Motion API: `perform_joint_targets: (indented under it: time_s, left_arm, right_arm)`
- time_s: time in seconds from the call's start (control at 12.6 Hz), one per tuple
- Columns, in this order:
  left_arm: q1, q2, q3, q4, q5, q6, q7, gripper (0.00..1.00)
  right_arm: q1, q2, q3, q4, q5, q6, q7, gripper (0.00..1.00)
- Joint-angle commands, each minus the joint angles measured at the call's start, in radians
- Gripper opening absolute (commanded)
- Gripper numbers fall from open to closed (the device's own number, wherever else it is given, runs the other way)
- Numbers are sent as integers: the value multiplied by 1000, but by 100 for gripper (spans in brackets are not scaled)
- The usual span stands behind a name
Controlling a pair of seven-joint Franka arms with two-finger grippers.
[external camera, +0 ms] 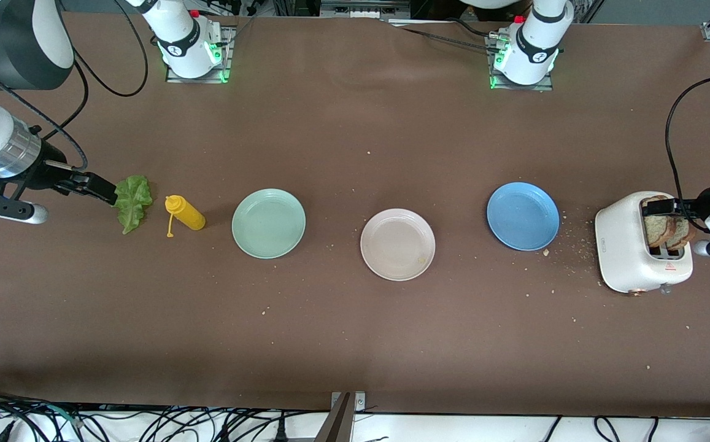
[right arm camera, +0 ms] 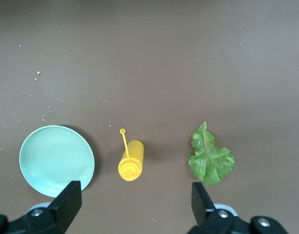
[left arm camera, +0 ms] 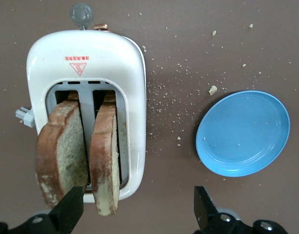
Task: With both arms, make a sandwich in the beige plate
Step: 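Lower the left gripper onto a bread slice in the toaster and grasp it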
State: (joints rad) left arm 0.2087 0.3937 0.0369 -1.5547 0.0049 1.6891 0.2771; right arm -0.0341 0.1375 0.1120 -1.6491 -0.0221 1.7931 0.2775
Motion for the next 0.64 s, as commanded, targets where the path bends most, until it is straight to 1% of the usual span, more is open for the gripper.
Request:
perform_joint_targets:
  time_s: [0.0,0.16,0.24,0.32,0.4,0.48,0.56]
  left_arm:
    - [15,27,-11,-4,24,35,17,100]
    - [26,50,-11,-4,24,53,17,100]
    - [35,59,-12,-4,24,55,19,97]
    - [37,60,-11,-4,24,55,19,87]
    - [43,60,-11,-4,24,55,19,75]
    - [46,60,-11,-4,24,52,19,50]
    - [46,59,-11,-4,24,46,19,16]
  right_arm:
    - [-3,-12,5,-14,-5,3,0,100]
    - [-3,-12,5,-14,-4,2,0,100]
    - [-3,-12,5,-14,-5,2,0,100]
    - [-3,-12,5,-14,-5,3,0,100]
    - [-3,-12,5,-14,-4,3,0,100]
    - [-3,-12,5,-14,-4,3,0,100]
    - [-3,-12,5,-14,-5,3,0,100]
